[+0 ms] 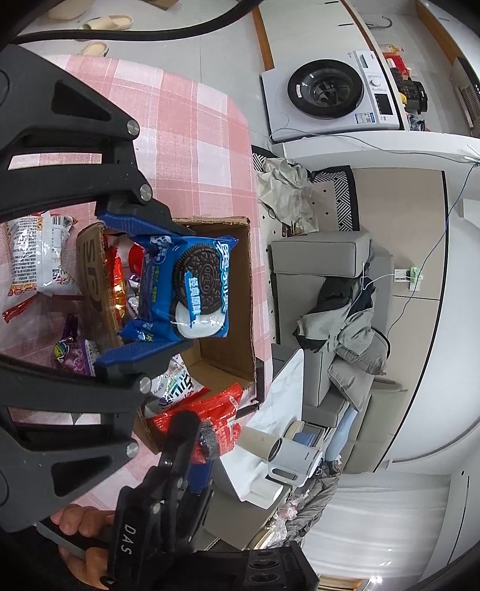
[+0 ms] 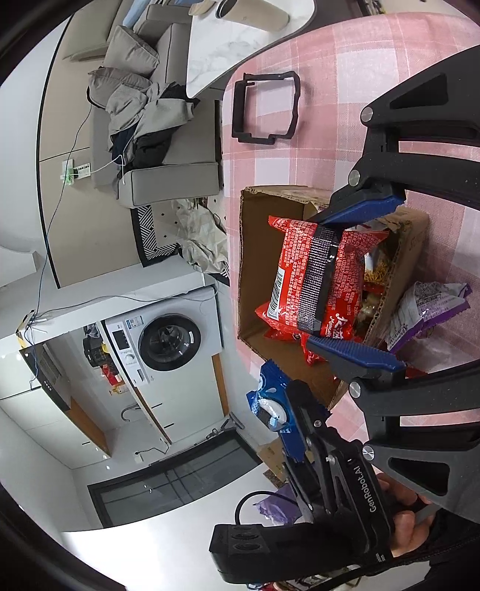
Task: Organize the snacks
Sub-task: 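Lower both held packs into the box and open both tools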
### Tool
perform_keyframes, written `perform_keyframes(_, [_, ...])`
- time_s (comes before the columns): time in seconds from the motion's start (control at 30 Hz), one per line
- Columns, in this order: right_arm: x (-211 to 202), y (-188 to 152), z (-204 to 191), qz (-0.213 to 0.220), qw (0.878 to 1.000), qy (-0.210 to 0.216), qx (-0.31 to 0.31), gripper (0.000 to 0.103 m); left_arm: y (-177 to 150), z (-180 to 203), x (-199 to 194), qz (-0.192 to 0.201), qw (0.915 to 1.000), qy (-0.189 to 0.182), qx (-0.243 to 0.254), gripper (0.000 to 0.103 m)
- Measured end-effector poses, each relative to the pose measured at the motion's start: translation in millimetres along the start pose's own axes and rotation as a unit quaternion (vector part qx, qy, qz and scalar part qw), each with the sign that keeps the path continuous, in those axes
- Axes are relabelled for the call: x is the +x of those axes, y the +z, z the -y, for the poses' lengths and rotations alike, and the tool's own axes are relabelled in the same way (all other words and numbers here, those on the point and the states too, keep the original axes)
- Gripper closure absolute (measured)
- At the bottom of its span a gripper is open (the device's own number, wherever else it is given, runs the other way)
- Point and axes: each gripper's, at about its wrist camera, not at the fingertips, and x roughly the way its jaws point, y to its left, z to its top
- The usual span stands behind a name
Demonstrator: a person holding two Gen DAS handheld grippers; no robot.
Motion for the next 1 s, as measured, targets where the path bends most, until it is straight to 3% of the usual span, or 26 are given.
perform_keyframes(1.0, [61.2, 13.7, 3.1, -0.034, 0.999, -0.018, -0.016, 0.046, 3.8, -21.2, 76.0, -0.033, 0.9991, 0.021, 0.013, 0.057])
